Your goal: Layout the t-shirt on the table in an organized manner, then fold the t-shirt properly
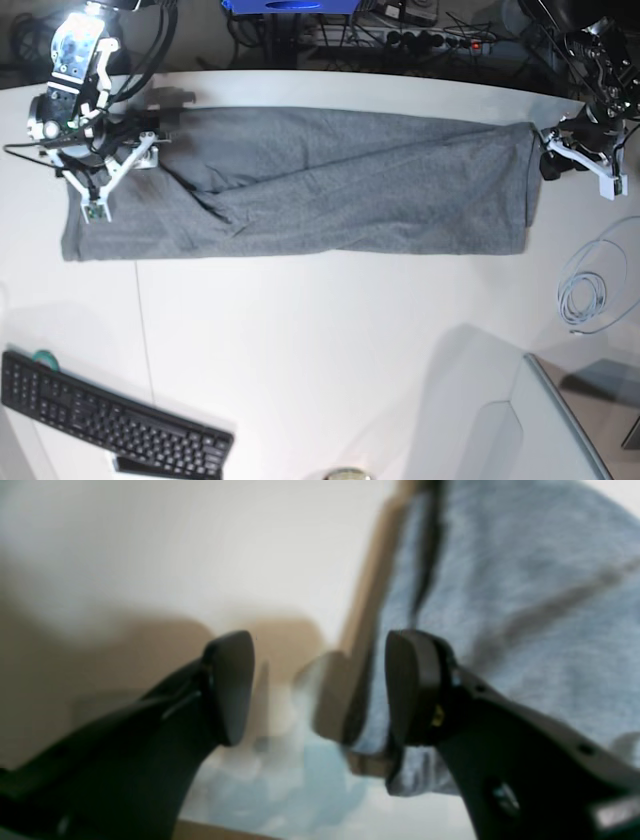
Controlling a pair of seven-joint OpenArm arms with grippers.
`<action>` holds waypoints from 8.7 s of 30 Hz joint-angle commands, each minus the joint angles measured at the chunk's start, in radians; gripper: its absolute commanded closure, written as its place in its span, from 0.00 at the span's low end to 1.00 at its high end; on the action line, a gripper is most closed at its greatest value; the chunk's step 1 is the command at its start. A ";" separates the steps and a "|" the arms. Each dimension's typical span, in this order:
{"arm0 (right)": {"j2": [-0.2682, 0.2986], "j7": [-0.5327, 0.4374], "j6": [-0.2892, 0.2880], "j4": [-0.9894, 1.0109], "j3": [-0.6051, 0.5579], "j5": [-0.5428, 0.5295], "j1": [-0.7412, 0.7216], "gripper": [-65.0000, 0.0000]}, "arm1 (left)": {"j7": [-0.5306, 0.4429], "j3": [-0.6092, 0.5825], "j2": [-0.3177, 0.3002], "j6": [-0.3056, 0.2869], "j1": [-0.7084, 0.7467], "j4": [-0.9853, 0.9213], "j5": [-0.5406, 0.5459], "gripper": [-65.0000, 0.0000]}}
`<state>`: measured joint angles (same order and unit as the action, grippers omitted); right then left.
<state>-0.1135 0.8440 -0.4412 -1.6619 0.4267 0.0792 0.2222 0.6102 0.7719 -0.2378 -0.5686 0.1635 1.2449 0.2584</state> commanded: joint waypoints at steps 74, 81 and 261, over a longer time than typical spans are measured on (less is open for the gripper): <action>0.008 -0.139 0.002 -0.083 0.057 -0.180 0.052 0.26 | -0.149 -0.806 0.124 0.295 -0.077 0.111 0.012 1.00; 0.008 -0.139 0.002 -0.083 0.057 -0.180 0.050 0.26 | -0.148 -0.806 0.137 0.295 -0.077 0.129 0.017 1.00; 0.166 0.191 -0.222 0.487 0.189 -0.730 -0.189 0.58 | -0.309 -0.496 0.038 -0.126 -0.150 -0.225 0.011 1.00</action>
<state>0.0460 1.0401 -0.6647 -1.1641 0.6132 -0.6403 0.0441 0.3054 0.2760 -0.1913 -0.6861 0.0196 1.0103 0.2657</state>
